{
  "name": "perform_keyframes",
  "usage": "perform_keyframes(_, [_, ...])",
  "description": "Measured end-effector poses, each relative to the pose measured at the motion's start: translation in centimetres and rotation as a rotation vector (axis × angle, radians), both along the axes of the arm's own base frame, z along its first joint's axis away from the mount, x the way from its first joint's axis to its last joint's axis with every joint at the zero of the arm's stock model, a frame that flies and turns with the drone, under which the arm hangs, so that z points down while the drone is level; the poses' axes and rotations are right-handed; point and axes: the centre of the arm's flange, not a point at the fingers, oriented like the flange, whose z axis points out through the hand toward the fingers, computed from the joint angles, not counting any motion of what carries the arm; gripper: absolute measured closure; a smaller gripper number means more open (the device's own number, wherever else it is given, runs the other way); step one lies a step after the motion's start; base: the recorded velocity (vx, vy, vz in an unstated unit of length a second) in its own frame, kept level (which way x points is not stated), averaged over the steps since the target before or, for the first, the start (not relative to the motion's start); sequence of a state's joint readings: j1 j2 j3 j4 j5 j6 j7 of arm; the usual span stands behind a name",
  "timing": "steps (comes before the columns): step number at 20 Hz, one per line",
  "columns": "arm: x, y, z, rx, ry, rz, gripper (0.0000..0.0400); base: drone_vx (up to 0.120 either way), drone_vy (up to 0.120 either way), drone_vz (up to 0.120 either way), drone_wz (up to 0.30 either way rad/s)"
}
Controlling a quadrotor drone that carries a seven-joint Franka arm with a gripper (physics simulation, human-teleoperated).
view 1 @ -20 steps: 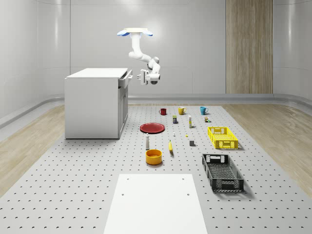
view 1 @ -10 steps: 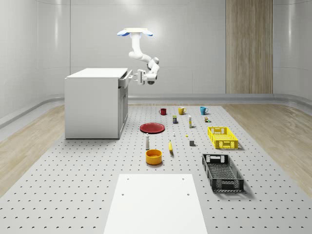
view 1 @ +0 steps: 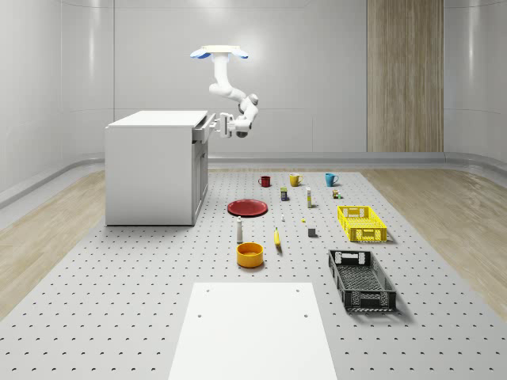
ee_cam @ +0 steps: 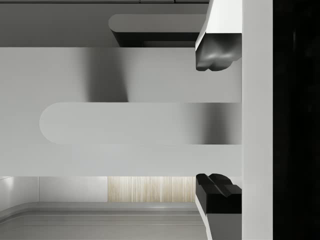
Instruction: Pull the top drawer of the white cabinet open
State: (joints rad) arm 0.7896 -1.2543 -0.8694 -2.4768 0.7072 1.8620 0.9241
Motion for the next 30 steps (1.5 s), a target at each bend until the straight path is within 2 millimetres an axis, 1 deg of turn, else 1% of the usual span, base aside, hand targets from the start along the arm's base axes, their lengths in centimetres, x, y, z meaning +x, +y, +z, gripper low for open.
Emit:
perform_keyframes(3, [0.0,0.4,0.0,0.0,0.0,0.0,0.0096,0.0,0.0,0.0,0.0])
perform_keyframes(4, [0.0,0.5,0.0,0.0,0.0,0.0,0.0111,0.0,0.0,0.0,0.0])
perform_keyframes(5, [0.0,0.6,0.0,0.0,0.0,0.0,0.0152,0.0,0.0,0.0,0.0])
perform_keyframes(7, [0.0,0.7,0.0,0.0,0.0,0.0,0.0208,0.0,0.0,0.0,0.0])
perform_keyframes(9, [0.0,0.7,0.0,0.0,0.0,0.0,0.0242,0.0,0.0,0.0,0.0])
perform_keyframes(12, [0.0,0.8,0.0,0.0,0.0,0.0,0.027,0.0,0.0,0.0,0.0])
perform_keyframes(18, [0.0,0.7,0.0,0.0,0.0,0.0,0.0289,0.0,0.0,0.0,0.0])
perform_keyframes(30, [0.0,-1.1,0.0,-0.001,0.001,0.0,0.029,0.0,0.0,0.0,0.0])
